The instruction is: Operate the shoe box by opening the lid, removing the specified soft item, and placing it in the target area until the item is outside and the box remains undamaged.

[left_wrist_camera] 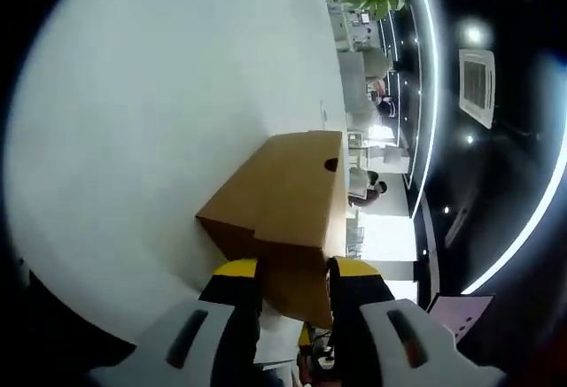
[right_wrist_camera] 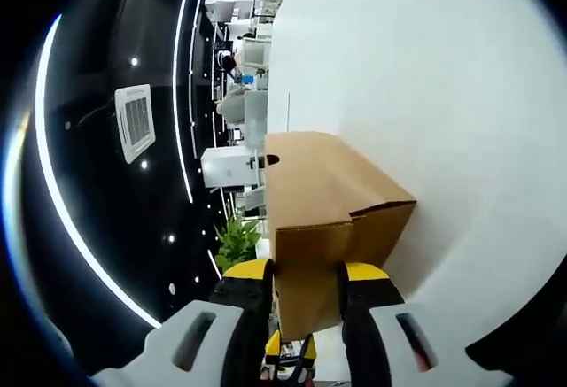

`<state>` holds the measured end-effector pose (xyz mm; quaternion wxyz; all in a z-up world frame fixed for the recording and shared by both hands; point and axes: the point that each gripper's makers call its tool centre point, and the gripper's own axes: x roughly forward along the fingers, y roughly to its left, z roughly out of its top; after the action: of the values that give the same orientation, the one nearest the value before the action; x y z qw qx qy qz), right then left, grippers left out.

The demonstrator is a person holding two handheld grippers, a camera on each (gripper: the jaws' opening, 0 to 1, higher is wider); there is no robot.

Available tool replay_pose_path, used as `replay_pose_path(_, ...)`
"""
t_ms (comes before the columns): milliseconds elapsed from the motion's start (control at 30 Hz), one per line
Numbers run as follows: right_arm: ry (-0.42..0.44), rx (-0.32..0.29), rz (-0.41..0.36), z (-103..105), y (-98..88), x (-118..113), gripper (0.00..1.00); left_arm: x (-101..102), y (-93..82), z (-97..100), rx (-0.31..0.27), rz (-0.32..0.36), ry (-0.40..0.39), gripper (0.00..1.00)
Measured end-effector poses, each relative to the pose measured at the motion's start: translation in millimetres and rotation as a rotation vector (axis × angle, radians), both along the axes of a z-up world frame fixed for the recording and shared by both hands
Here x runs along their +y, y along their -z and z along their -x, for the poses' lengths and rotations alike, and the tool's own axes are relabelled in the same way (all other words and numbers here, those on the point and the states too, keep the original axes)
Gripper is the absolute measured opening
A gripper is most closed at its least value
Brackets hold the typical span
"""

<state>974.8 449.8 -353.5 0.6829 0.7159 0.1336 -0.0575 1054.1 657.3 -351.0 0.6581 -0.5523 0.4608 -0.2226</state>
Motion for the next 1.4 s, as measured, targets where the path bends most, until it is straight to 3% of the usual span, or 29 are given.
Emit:
replay_pose_path(533,0.081,-0.016,-0.027,-1,-28.7,5,0.27,2,-21.4,0.9,0.016,0.006,-0.022,0.29)
replay_pose_path(767,0.095,-0.042,-0.028,0,-40.9,3,0.26,1,-34.1,1.7,-0.040,-0.026,0.033,0.29)
replay_pose_path(1067,0.075,-0.059,-0.035,-1,-45.7,0,0.26,1,-39.7,2.1,-0.044,-0.022,0.031,0.29)
replay_pose_path(1233,0.052,-0.096,-0.027,-1,-54.1,-1,0.24,0,-49.7,2.6,-0.095,-0.019,0.054,0.29)
replay_pose_path(1333,0.053,-0.099,-0.032,-2,-55.7,-2,0.24,5,-43.4,9.6,-0.148,-0.104,0.124,0.16)
replay_pose_path(1400,0.054,-0.096,-0.030,-2,-55.4,-2,0.24,4,-44.7,10.8,-0.148,-0.093,0.133,0.14)
